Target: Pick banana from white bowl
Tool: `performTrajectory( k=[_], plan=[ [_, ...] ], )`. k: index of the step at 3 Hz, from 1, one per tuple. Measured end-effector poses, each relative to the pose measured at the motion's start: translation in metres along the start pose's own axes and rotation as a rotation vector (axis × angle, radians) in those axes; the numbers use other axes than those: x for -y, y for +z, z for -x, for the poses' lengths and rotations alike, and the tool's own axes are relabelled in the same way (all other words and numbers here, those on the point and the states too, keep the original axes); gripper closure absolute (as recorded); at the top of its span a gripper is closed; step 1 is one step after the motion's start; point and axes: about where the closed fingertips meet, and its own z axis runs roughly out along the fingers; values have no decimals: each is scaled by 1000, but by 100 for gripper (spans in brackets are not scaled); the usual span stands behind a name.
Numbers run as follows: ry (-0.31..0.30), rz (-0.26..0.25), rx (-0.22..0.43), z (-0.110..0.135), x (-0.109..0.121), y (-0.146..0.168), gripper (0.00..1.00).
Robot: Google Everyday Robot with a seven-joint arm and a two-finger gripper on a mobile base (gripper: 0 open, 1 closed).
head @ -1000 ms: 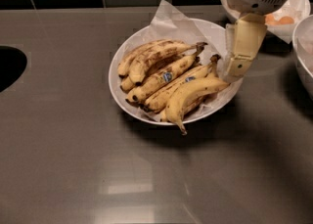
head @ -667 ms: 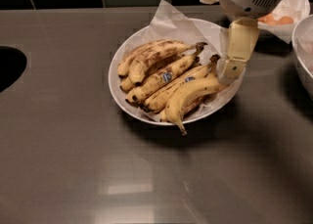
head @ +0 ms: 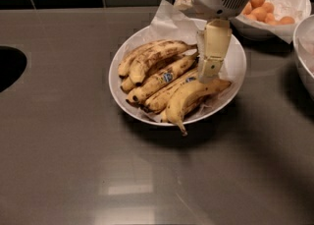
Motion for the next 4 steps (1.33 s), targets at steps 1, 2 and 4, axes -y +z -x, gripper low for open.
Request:
performTrajectory(
  k=[1,2,4],
  plan=[
    [-9,-4,3,5,2,1,0],
    [-34,6,5,14,3,4,8],
    [-68,54,20,26,3,11,22]
  ],
)
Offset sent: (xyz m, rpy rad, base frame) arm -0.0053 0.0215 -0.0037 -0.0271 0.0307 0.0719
